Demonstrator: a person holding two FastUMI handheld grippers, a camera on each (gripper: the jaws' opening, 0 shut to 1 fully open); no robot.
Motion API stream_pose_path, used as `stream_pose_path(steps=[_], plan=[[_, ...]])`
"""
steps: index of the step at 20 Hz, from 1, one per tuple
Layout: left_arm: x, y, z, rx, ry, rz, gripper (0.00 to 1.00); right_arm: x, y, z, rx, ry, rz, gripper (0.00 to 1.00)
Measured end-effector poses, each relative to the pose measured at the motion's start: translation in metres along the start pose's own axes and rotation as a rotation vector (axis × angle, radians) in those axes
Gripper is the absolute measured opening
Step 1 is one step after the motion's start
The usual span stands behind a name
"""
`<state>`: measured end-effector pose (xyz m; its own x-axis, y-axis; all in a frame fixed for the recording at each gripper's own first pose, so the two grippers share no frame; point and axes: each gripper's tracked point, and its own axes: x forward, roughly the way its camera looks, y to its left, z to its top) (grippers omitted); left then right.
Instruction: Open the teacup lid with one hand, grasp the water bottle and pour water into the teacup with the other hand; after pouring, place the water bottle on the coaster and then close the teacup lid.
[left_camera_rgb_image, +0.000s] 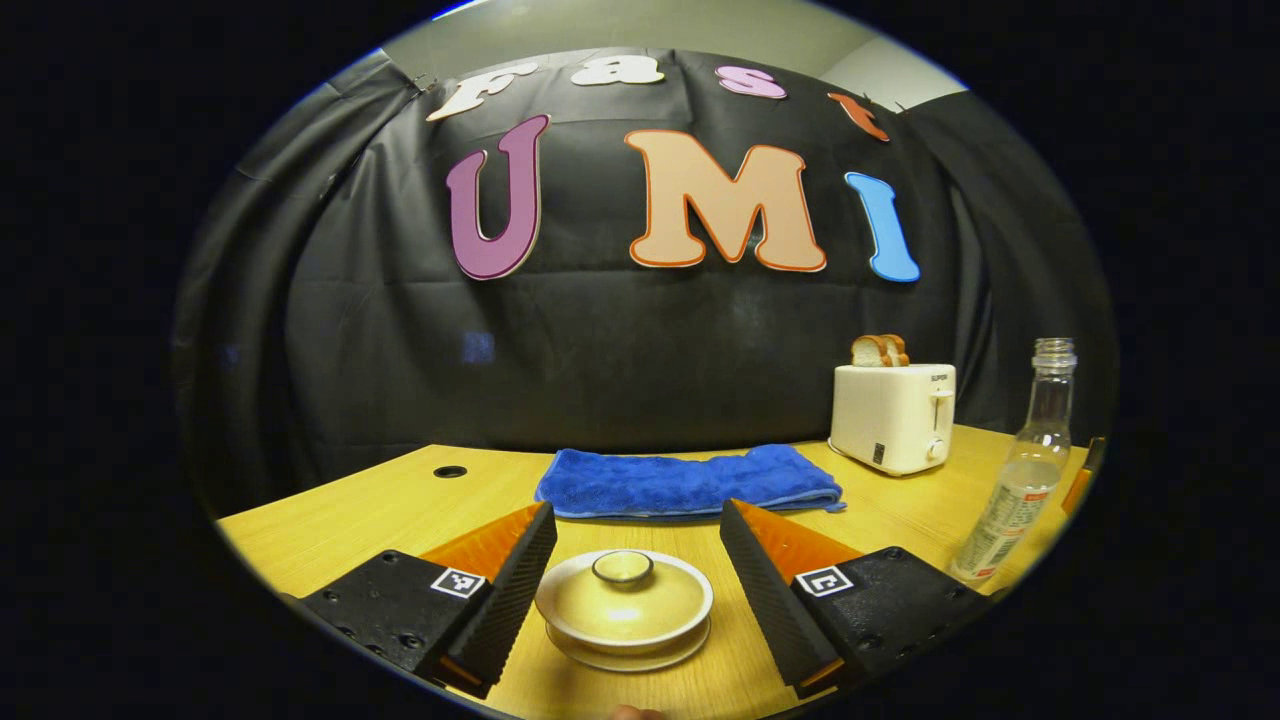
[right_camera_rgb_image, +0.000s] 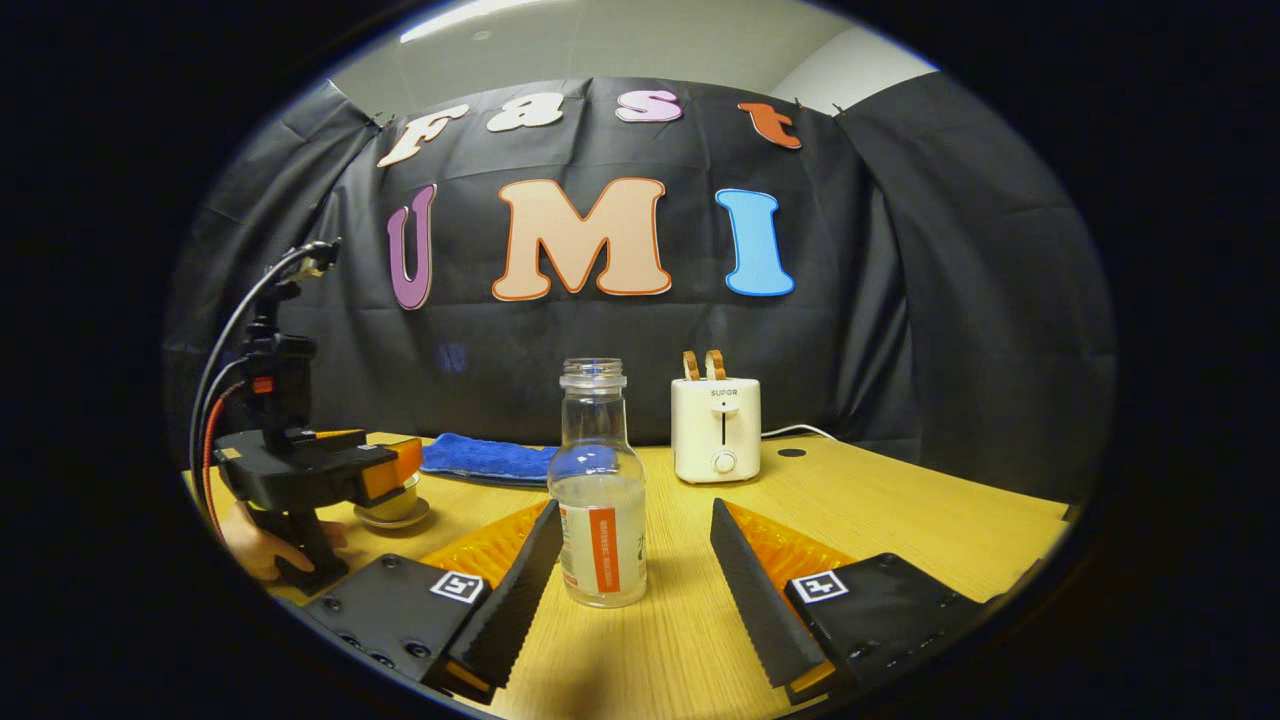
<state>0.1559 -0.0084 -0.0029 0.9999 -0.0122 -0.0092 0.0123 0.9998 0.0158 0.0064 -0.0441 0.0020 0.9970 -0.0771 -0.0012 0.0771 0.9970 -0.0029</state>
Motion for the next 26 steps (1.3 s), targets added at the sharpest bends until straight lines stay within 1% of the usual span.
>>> stream_pose_path(steps=[4,5,8,9,10,12,14,15,16,17,18,20,22,23,25,26], plan=[[0.002,0.000,0.000,-0.003,-0.005,0.005,0.96,0.002,-0.007,0.001,0.001,0.000,-0.011,0.94],[0.001,0.002,0.001,-0.001,-0.007,0.017,0.96,0.002,-0.009,0.000,0.000,0.000,-0.013,0.94],[0.002,0.002,-0.001,0.013,0.009,0.017,0.95,0.003,-0.011,0.000,0.000,0.002,-0.001,0.94],[0.003,0.001,-0.007,0.025,0.045,0.019,0.90,0.004,-0.014,0.000,0.000,0.003,-0.003,0.94],[0.004,-0.002,-0.014,0.042,0.080,0.006,0.90,0.004,-0.019,0.001,0.000,0.003,-0.008,0.94],[0.005,-0.003,-0.018,0.058,0.114,0.006,0.90,0.006,-0.031,0.001,0.013,0.003,-0.027,0.94],[0.005,-0.003,-0.020,0.068,0.137,0.008,0.94,0.007,-0.039,0.002,0.045,0.004,-0.037,0.94],[0.006,-0.002,-0.023,0.071,0.152,0.012,0.91,0.008,-0.041,0.002,0.069,0.006,-0.035,0.94],[0.006,-0.001,-0.026,0.070,0.172,0.015,0.91,0.008,-0.044,0.001,0.094,0.009,-0.035,0.94],[0.006,-0.001,-0.027,0.066,0.184,0.016,0.94,0.008,-0.048,0.001,0.122,0.012,-0.034,0.94],[0.006,-0.001,-0.028,0.059,0.188,0.016,0.91,0.008,-0.052,0.002,0.152,0.011,-0.036,0.94],[0.006,-0.001,-0.028,0.049,0.189,0.008,0.90,0.009,-0.059,0.001,0.217,0.018,-0.039,0.94],[0.005,-0.001,-0.029,0.041,0.194,0.006,0.76,0.010,-0.066,0.000,0.275,0.023,-0.040,0.94],[0.006,-0.001,-0.029,0.039,0.195,0.005,0.64,0.011,-0.069,-0.002,0.291,0.025,-0.046,0.94],[0.005,-0.002,-0.028,0.034,0.192,0.003,0.58,0.009,-0.069,-0.001,0.293,0.021,-0.042,0.94],[0.003,0.000,-0.027,0.029,0.186,0.005,0.57,0.009,-0.067,0.000,0.280,0.017,-0.040,0.94]])
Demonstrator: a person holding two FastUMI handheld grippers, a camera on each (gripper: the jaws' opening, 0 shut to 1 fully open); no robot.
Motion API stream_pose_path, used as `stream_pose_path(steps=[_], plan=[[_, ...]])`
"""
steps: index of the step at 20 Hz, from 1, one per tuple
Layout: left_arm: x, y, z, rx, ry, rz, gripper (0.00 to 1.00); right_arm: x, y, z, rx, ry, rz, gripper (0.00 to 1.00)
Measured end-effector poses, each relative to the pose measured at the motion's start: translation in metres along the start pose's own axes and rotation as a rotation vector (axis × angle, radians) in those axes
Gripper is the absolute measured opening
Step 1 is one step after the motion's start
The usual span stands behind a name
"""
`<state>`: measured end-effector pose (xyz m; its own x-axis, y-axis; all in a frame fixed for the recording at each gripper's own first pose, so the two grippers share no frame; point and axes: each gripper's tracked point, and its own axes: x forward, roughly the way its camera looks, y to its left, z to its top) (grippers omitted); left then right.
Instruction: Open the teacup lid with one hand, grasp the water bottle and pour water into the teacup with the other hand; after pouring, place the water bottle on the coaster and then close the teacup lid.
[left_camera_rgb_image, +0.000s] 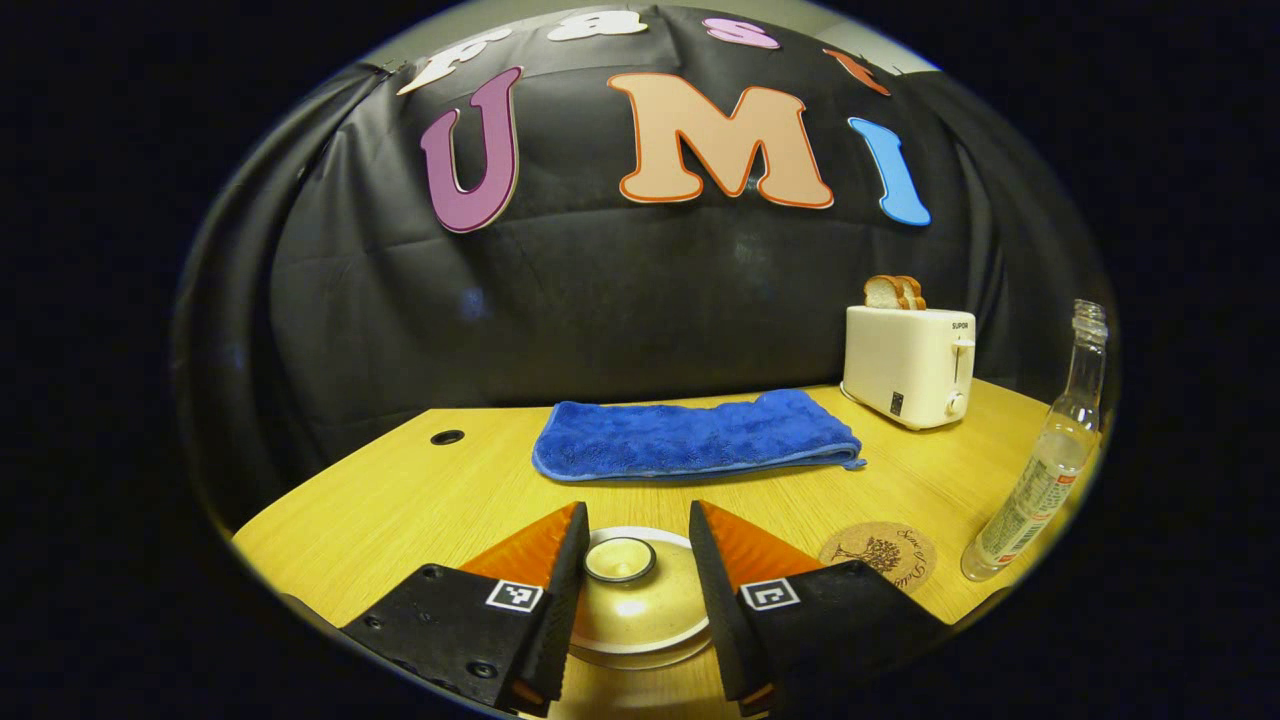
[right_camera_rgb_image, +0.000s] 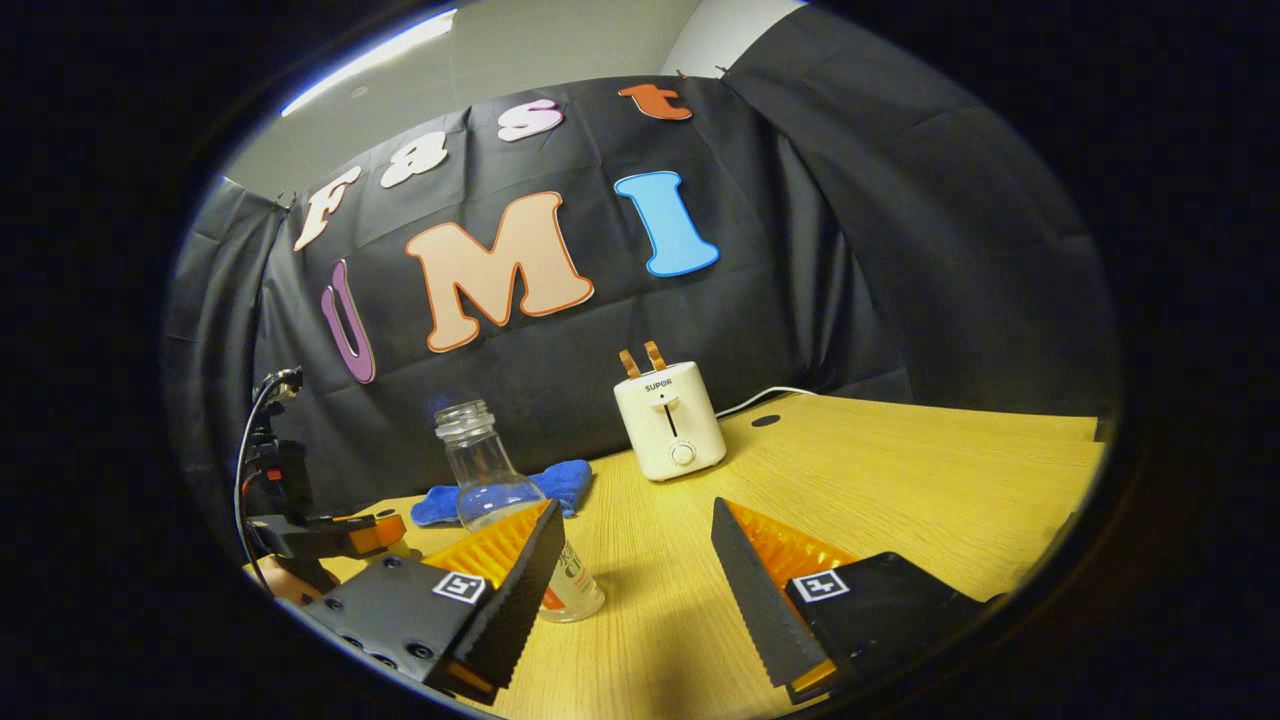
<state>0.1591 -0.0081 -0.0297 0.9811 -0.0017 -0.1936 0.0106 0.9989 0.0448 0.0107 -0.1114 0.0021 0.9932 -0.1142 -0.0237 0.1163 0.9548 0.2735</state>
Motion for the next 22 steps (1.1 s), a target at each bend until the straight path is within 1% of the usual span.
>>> stream_pose_path(steps=[1,2,3,4,5,6,7,10,11,13,14,15,17,18,20,21,22], plan=[[-0.001,0.001,0.002,-0.009,-0.013,0.003,0.48,0.001,0.002,0.000,-0.019,-0.004,0.000,0.94],[-0.002,0.004,0.003,-0.016,-0.023,0.007,0.49,0.000,0.004,0.000,-0.043,-0.006,0.001,0.94],[-0.001,0.005,0.005,-0.025,-0.035,0.010,0.37,0.000,0.007,-0.001,-0.066,-0.006,0.005,0.94],[-0.002,0.004,0.005,-0.028,-0.034,0.006,0.31,0.000,0.010,-0.001,-0.088,-0.008,0.006,0.94],[-0.001,0.003,0.003,-0.025,-0.027,0.004,0.28,-0.001,0.010,-0.002,-0.107,-0.010,0.006,0.94],[-0.002,0.003,0.002,-0.025,-0.025,0.005,0.26,-0.002,0.012,-0.002,-0.125,-0.011,0.005,0.94],[-0.003,0.003,0.003,-0.029,-0.030,0.006,0.28,-0.002,0.014,-0.002,-0.141,-0.015,0.006,0.94],[-0.006,0.005,0.006,-0.046,-0.047,0.008,0.24,-0.003,0.020,-0.004,-0.200,-0.019,0.007,0.94],[-0.010,0.002,0.010,-0.040,-0.076,-0.004,0.25,-0.003,0.022,-0.005,-0.223,-0.019,0.007,0.94],[-0.012,0.001,0.018,-0.027,-0.125,-0.008,0.22,-0.003,0.028,-0.007,-0.283,-0.027,0.008,0.94],[-0.014,0.003,0.020,-0.028,-0.146,-0.005,0.22,-0.004,0.030,-0.006,-0.291,-0.022,0.022,0.94],[-0.016,0.004,0.022,-0.038,-0.160,-0.004,0.22,-0.003,0.030,-0.008,-0.281,-0.024,0.019,0.96],[-0.019,0.006,0.027,-0.053,-0.189,0.004,0.22,-0.005,0.030,-0.007,-0.286,-0.027,0.017,0.94],[-0.020,0.009,0.021,-0.046,-0.180,0.010,0.20,-0.004,0.030,-0.007,-0.283,-0.023,0.016,0.96],[-0.020,0.006,0.021,-0.051,-0.176,0.005,0.20,-0.004,0.031,-0.006,-0.285,-0.027,0.018,0.96],[-0.023,0.004,0.021,-0.051,-0.175,-0.004,0.20,-0.005,0.030,-0.008,-0.283,-0.023,0.017,0.94],[-0.028,0.005,0.023,-0.051,-0.185,-0.007,0.20,-0.005,0.030,-0.007,-0.284,-0.026,0.017,1.00]])
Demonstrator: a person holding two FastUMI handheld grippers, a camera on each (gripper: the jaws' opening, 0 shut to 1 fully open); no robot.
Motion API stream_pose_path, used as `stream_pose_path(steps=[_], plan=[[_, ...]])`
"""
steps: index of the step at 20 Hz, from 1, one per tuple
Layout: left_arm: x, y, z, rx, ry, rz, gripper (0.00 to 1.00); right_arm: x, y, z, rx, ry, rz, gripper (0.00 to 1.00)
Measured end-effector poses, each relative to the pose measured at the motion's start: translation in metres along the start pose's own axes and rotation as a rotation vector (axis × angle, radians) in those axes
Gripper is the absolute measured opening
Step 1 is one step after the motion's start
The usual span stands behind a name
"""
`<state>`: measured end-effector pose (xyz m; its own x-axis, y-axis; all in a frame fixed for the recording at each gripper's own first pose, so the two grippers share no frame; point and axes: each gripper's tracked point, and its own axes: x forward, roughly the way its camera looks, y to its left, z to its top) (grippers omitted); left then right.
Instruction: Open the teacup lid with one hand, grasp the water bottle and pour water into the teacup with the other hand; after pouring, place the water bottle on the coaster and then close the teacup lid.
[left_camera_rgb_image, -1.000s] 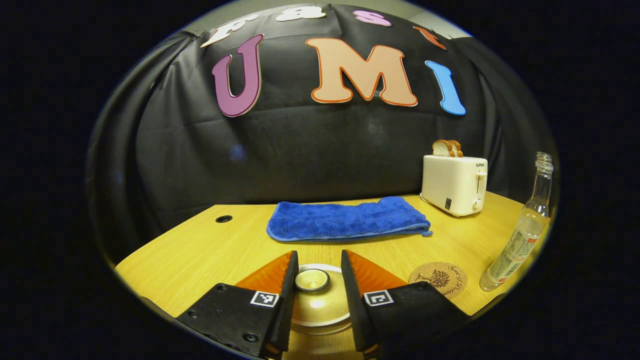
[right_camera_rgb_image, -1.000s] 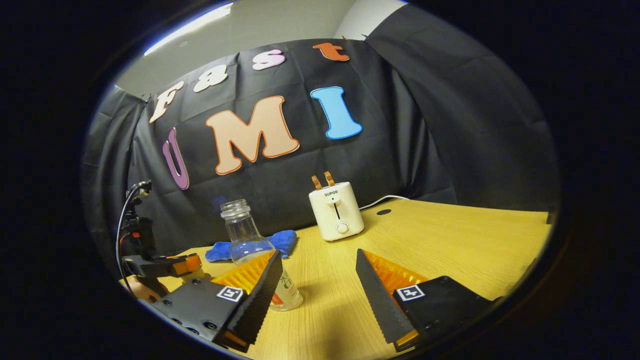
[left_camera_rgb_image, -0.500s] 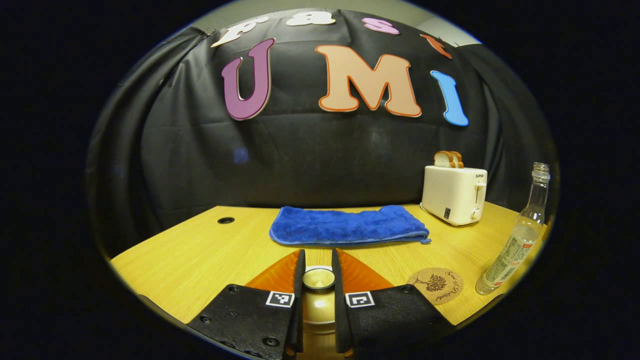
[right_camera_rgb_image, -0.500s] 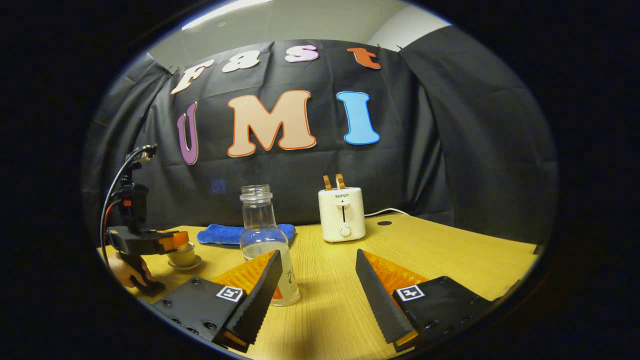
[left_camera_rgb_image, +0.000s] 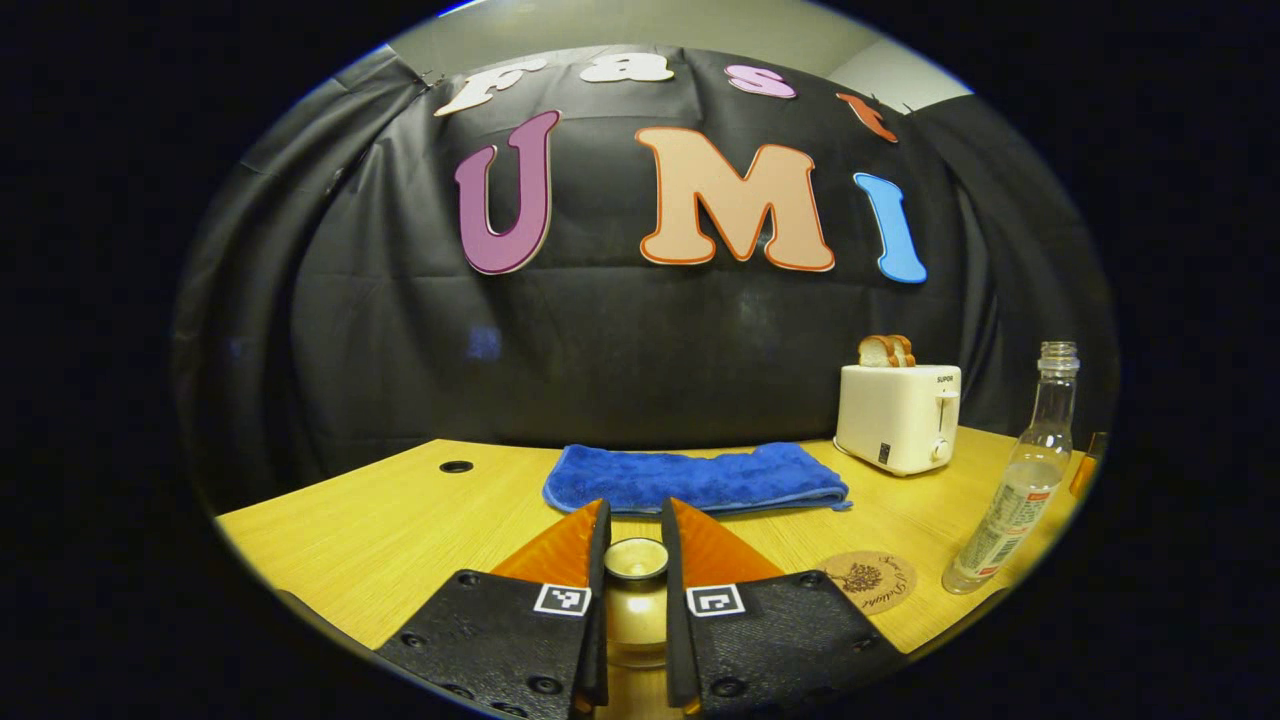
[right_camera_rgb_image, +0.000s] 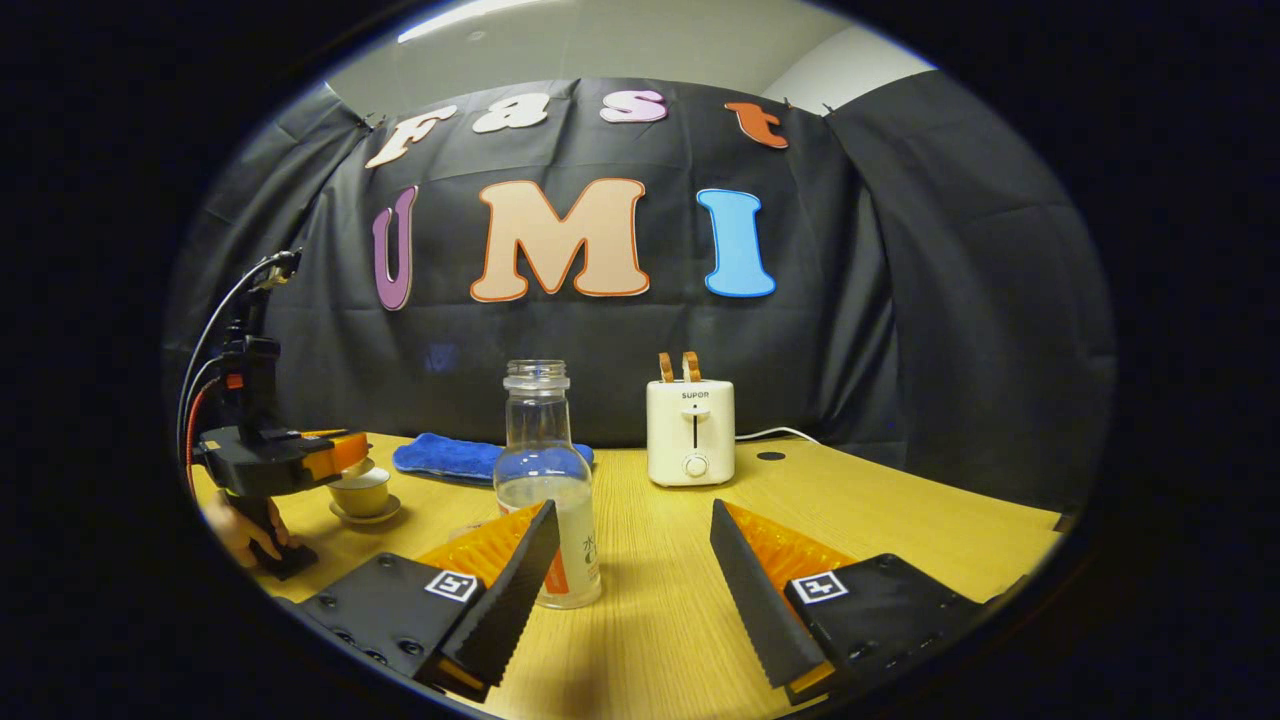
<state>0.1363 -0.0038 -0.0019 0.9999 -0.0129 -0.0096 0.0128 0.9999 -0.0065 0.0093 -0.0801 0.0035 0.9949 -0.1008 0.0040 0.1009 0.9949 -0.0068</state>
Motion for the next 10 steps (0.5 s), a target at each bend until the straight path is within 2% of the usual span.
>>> stream_pose_path(steps=[4,10], plan=[[-0.030,0.004,0.000,0.001,0.000,-0.021,0.20,0.000,0.002,0.000,0.001,0.001,0.003,0.94],[-0.087,0.018,0.002,0.002,-0.004,-0.045,0.20,-0.004,0.007,0.000,0.002,0.002,0.021,0.96]])
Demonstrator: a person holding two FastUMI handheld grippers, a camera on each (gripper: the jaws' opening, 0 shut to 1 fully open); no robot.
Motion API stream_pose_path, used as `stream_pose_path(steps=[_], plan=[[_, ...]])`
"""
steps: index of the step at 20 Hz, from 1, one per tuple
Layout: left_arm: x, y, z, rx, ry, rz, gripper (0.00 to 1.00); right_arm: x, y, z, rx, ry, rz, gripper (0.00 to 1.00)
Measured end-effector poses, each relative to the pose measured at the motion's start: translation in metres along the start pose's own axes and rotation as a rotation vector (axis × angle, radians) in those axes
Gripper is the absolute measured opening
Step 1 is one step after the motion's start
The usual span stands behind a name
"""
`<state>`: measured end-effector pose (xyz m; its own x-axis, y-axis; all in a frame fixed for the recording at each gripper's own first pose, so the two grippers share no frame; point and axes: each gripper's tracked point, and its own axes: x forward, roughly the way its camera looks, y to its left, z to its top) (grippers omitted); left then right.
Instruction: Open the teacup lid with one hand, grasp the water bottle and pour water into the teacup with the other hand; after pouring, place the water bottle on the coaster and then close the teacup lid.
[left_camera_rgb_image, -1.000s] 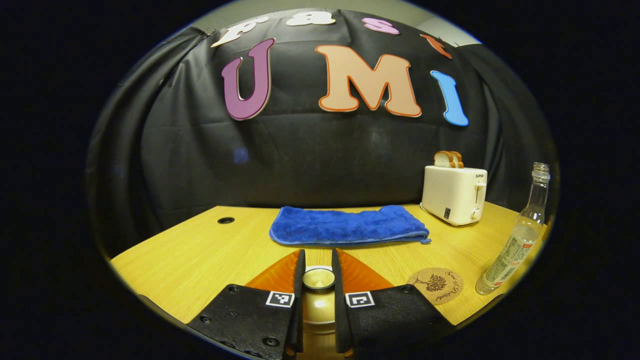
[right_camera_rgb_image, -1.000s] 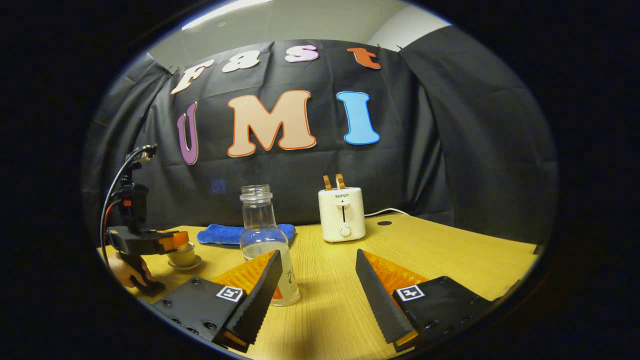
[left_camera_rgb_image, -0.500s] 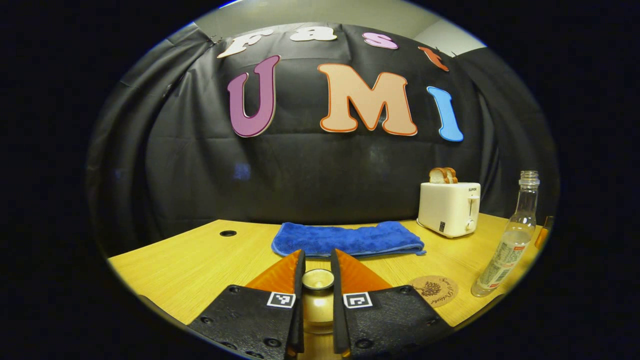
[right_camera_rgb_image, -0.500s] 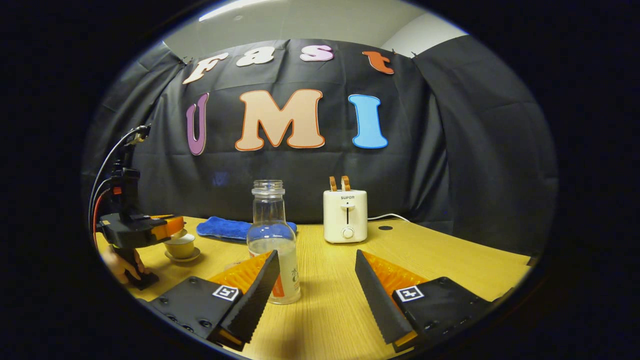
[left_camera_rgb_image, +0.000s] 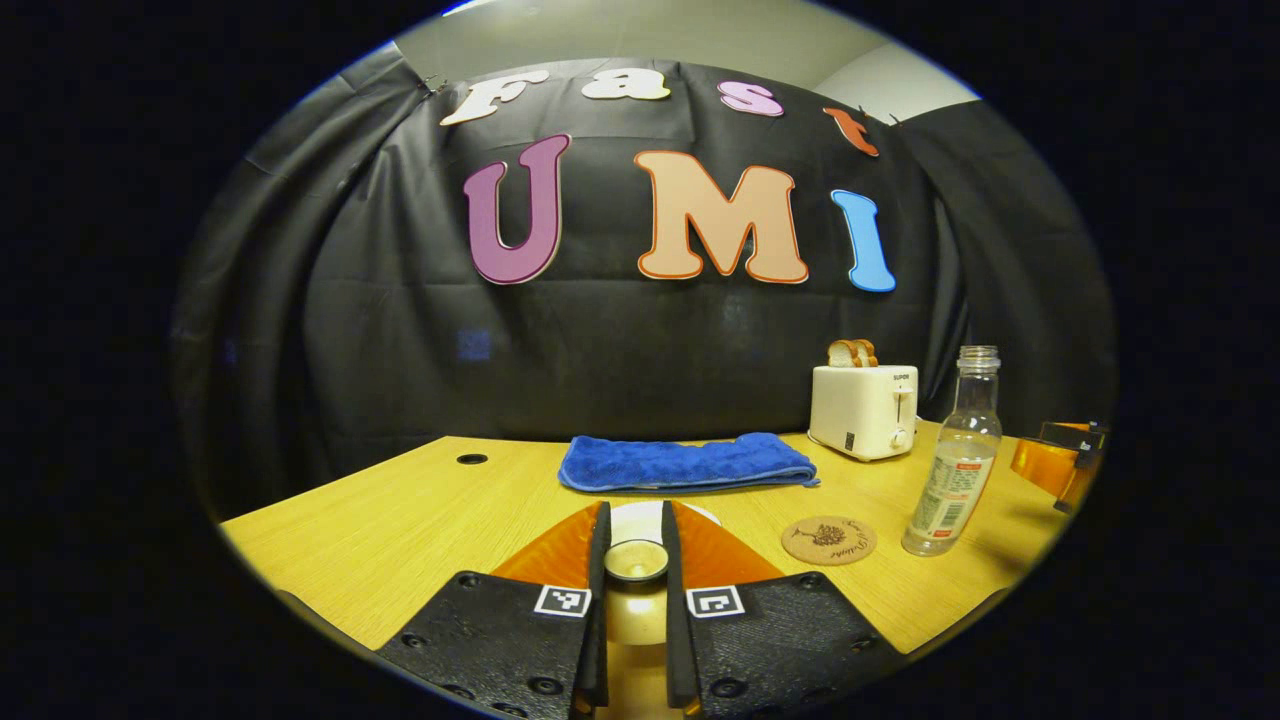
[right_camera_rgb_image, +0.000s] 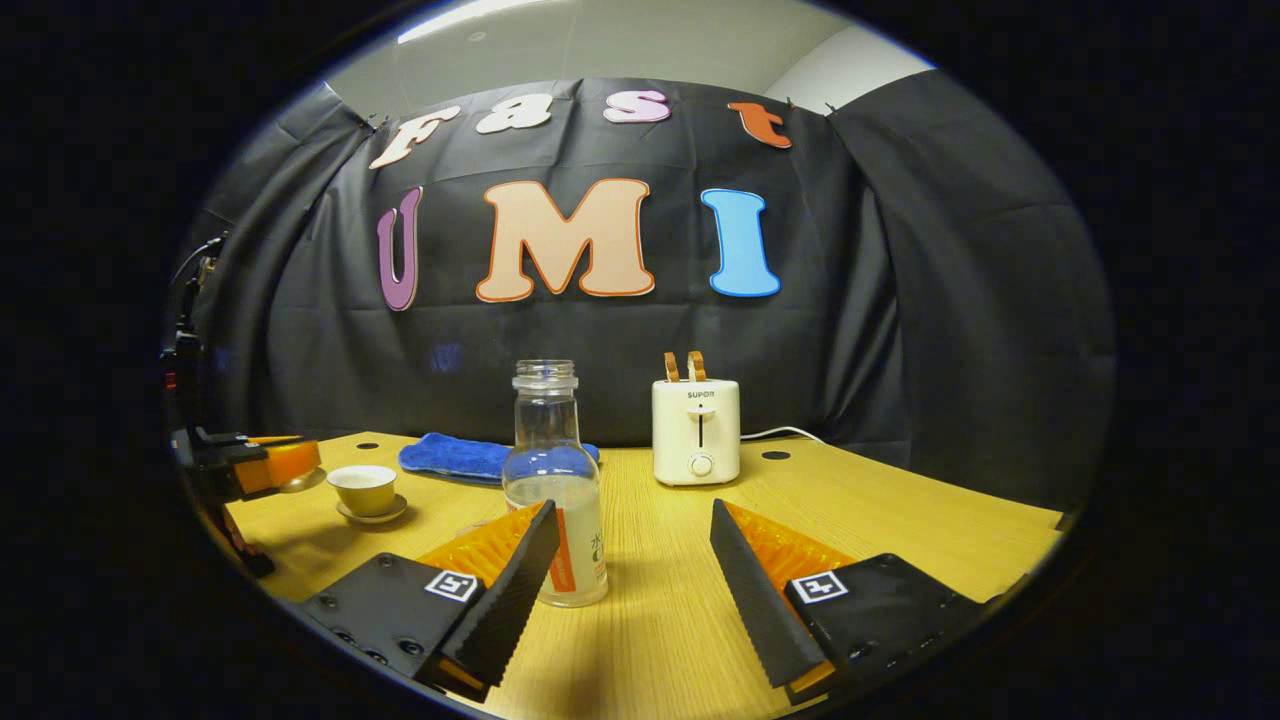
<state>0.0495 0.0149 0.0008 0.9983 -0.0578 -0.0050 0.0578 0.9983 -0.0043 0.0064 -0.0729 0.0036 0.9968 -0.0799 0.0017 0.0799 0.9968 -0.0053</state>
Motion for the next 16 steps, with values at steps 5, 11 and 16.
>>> stream_pose_path(steps=[5,11,16], plan=[[-0.050,-0.003,0.002,0.001,-0.011,-0.041,0.20,-0.006,0.011,0.000,0.001,-0.001,0.027,0.94],[-0.063,-0.002,-0.001,0.005,0.006,-0.040,0.20,0.007,0.034,-0.003,0.003,0.009,0.085,0.95],[-0.063,-0.002,0.000,0.002,-0.003,-0.044,0.20,0.037,0.048,-0.005,0.004,0.016,0.101,0.93]])
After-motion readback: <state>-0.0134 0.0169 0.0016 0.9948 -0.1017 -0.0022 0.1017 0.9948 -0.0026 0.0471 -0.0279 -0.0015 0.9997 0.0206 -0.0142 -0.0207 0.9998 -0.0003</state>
